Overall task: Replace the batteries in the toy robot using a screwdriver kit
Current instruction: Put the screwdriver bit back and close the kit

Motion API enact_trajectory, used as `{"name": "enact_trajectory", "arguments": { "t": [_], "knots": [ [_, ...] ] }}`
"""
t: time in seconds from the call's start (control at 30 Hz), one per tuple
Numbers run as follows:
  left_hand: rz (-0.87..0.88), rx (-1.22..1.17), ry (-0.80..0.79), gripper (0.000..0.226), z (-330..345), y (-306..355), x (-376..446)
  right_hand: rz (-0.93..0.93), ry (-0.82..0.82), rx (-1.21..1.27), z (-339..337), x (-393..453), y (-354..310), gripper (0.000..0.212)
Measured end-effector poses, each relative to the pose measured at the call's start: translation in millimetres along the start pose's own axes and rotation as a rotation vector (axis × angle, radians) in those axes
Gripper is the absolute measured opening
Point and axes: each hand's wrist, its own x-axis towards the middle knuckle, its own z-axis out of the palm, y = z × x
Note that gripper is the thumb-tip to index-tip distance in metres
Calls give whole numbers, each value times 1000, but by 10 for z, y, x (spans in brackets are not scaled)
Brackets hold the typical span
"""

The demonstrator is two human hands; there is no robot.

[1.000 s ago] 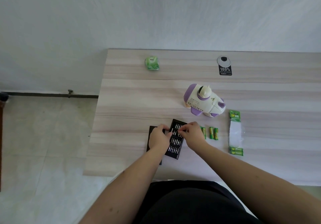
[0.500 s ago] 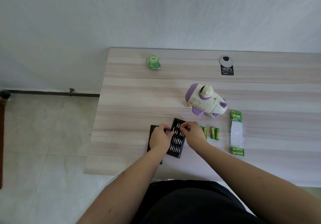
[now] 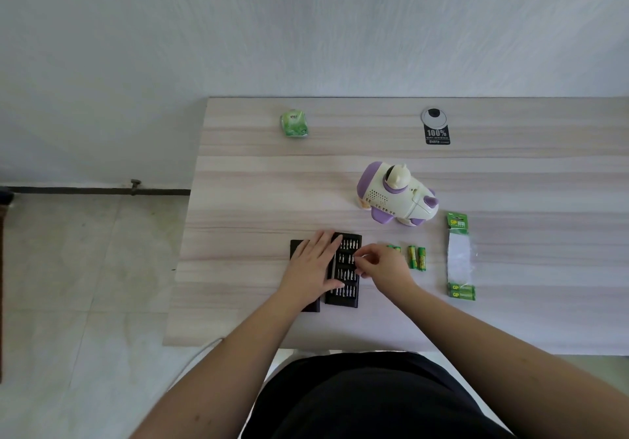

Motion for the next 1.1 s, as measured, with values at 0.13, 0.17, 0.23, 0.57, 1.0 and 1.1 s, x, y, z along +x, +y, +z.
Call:
{"name": "enact_trajectory", "arguments": {
  "t": [0.13, 0.17, 0.23, 0.57, 1.0, 1.1],
  "knots": [
    [-30, 38, -26, 95, 39, 30, 17, -64, -38, -160, 29, -1, 11, 15],
    [-41, 35, -22, 95, 47, 40, 15, -78, -40, -187, 38, 2, 9, 17],
    [-60, 37, -17, 95, 56, 55, 8, -108, -29, -229, 60, 14, 12, 18],
    [-87, 23, -7, 95, 50, 79, -13, -209, 29, -501, 142, 98, -44, 25],
    [-104, 7, -3, 95, 52, 93, -31, -314, 64, -754, 235, 134, -26, 27],
    [-109, 4, -6, 95, 62, 87, -26, -353, 98, -763, 264, 135, 8, 25]
  ]
}}
